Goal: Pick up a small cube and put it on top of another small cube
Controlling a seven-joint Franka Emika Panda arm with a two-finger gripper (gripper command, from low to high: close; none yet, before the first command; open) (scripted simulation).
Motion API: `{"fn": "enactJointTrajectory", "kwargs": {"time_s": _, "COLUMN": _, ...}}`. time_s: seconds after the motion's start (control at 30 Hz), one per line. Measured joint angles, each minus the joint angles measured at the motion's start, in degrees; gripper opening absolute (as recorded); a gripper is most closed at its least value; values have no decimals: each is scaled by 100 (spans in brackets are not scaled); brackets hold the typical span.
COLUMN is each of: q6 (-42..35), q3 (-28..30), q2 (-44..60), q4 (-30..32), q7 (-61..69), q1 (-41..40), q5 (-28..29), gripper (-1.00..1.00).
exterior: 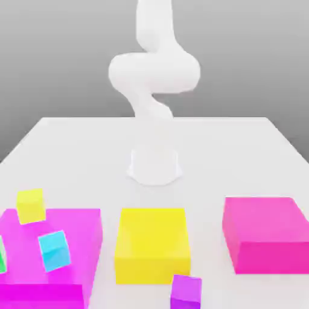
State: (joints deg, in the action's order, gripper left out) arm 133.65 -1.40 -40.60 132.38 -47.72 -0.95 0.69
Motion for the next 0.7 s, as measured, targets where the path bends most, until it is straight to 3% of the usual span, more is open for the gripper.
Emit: {"fn": "enactJointTrajectory", "kwargs": {"time_s": 0.7, "q6": 1575, "q3": -671, "q2": 4393, "q4": 501, "q7": -1621, "q1": -241, "q5": 632, "gripper": 0}}
